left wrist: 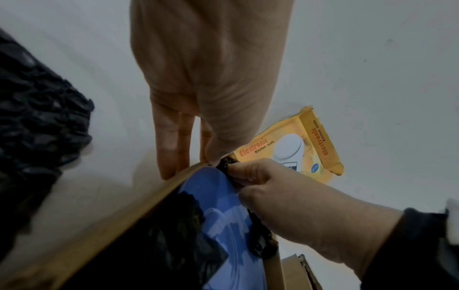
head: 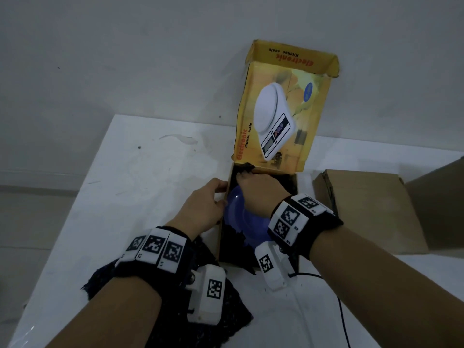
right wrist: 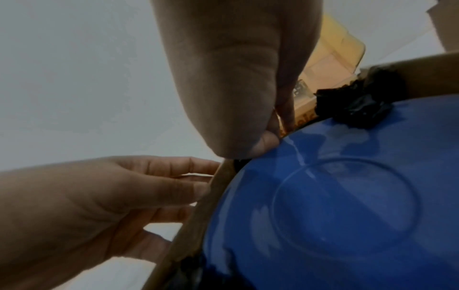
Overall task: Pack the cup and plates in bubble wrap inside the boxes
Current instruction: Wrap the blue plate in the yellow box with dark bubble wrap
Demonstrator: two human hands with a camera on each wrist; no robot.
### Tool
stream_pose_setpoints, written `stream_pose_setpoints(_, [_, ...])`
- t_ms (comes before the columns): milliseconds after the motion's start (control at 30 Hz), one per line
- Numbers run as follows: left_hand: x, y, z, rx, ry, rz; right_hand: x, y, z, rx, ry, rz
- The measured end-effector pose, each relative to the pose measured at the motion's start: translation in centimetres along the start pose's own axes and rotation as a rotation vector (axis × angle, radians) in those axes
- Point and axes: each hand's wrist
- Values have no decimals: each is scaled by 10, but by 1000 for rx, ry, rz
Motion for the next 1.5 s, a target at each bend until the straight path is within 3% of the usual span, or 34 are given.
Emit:
stream_pose_setpoints(100, [1,0,2,11,-8,-23,4,-4,6,-84,6,-50])
stream_pose_setpoints(200, [0,1,8,28,-33,-109,8,-9,20,-74,-1,-200])
stream_pose_setpoints(267, [-2,7,14,37,-61,-199,4,-18,35,61,-19,-285])
stream_pose_setpoints(333, [-4,16,22,78,-94,-255,-9,-27,56,297,32,-300])
stream_pose_setpoints(400, [-4,28,31,154,-120,-263,-28,-39,82,552,218,-231])
stream_pose_setpoints(467, [-4,38,37,193,-119,-240,-51,-58,108,600,469,-202])
stream_pose_setpoints(533, [-6,45,42,190,-104,-228,-71,-81,125,421,651,-185])
stream_pose_setpoints(600, [-10,49,47,167,-90,-263,-80,-106,133,120,688,-116])
stream_pose_setpoints(633, [-13,49,51,153,-83,-275,-81,-115,135,36,688,-90])
stream_pose_setpoints(700, [-18,48,58,113,-55,-276,-81,-125,138,25,682,-44])
stream_pose_setpoints(867, [-34,41,72,74,23,-311,-73,-129,137,200,697,-2])
stream_pose_setpoints(967, [-37,40,73,61,67,-363,-66,-116,140,112,691,-120])
stream_pose_setpoints(1033, [-36,37,73,30,102,-366,-64,-113,144,98,678,-72])
stream_pose_setpoints(1133, [-34,33,72,-9,148,-334,-71,-118,147,160,644,85])
stream_pose_setpoints(1267, [-25,28,68,7,121,-389,-55,-125,150,244,673,21])
stream_pose_setpoints(1367, [-18,22,65,30,45,-437,-32,-110,164,26,601,-61])
stream_pose_setpoints(1467, [-11,10,61,40,-28,-316,-13,-89,184,-198,445,-220])
stream_pose_setpoints(1500, [-9,6,59,36,-43,-256,-9,-80,189,-210,378,-311])
Point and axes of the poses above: each hand's wrist, its own z-axis away from the middle knuckle, its own y-axis out of the back of the hand, x = y × z, and after that the axes turned 1 degree about y, right-handed
